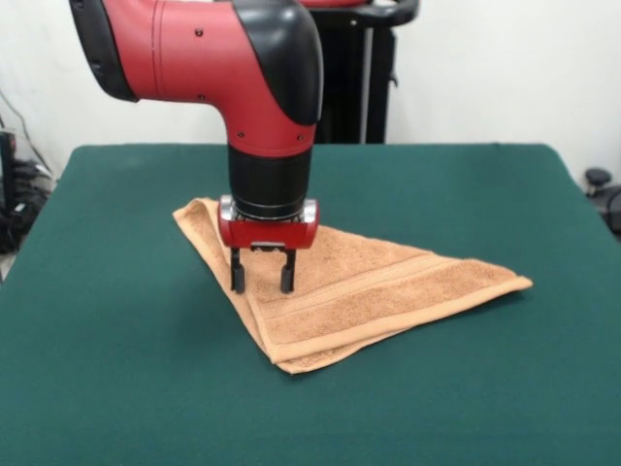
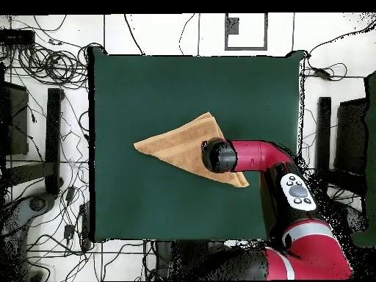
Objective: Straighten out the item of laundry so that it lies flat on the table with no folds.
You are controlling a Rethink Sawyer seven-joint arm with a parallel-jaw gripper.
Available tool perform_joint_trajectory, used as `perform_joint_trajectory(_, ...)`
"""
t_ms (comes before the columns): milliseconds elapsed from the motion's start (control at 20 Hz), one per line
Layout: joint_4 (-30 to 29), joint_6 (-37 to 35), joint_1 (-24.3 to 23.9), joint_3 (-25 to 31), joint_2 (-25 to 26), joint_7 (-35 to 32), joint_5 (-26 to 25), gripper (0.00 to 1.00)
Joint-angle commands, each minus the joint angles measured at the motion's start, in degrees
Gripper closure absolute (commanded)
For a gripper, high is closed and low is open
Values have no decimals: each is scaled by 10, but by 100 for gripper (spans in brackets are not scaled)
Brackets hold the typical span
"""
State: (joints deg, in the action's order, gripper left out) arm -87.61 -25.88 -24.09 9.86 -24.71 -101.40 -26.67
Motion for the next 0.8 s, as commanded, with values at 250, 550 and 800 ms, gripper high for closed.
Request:
perform_joint_trajectory(250, -26, -2, 3, 21, 59, -44, 14, 0)
perform_joint_trajectory(550, -12, -23, 5, 16, 45, -28, 10, 0)
perform_joint_trajectory(800, -6, -20, 9, 15, 41, -25, 5, 0)
